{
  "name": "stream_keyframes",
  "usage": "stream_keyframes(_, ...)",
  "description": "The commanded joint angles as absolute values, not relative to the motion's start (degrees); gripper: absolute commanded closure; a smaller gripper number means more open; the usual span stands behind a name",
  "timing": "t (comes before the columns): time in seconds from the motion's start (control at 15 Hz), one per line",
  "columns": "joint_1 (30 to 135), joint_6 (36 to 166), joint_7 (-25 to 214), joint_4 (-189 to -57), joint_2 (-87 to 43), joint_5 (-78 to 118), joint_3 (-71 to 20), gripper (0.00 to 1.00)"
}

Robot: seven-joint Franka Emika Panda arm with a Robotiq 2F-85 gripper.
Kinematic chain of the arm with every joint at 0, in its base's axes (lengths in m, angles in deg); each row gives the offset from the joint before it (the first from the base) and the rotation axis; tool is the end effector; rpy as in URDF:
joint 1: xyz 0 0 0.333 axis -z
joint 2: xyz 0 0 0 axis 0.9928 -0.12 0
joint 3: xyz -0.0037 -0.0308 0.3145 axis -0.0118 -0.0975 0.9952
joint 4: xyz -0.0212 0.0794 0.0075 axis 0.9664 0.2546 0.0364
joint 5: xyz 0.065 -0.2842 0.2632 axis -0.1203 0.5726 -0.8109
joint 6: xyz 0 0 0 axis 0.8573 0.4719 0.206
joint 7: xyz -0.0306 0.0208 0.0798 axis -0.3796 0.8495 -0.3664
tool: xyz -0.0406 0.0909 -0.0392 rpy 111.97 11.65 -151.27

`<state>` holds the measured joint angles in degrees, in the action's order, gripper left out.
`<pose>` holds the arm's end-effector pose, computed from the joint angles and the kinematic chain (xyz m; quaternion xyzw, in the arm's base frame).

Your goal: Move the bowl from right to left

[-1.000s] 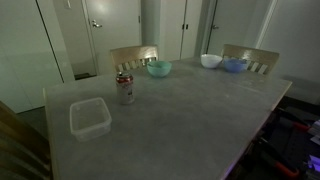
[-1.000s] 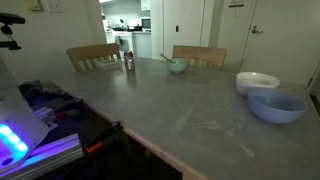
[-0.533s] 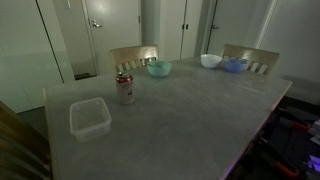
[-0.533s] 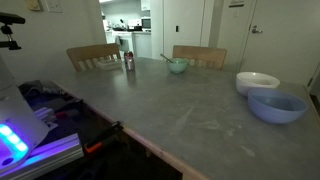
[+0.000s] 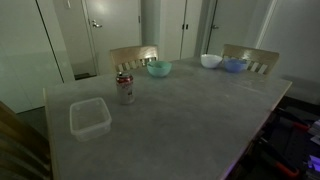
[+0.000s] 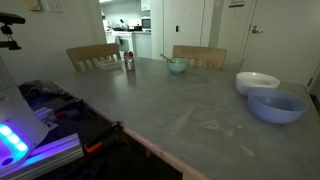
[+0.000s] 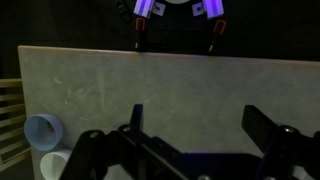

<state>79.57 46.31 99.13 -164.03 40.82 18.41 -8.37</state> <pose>0.2692 0.1030 0.5890 0.9930 0.0232 -0.0459 0.1065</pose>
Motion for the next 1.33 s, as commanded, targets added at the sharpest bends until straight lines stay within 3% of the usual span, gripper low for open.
stream_keyframes(0.0,79.29,47.58,99.42,-163.0,38.45,18.28,-10.03,0.0)
stream_keyframes(0.87,80.05,56.71,85.83,-160.18,26.5,17.22,-21.58,0.0)
stream_keyframes(1.27,79.43,55.82,87.16,-162.84,30.8,18.54,-19.71,0.0)
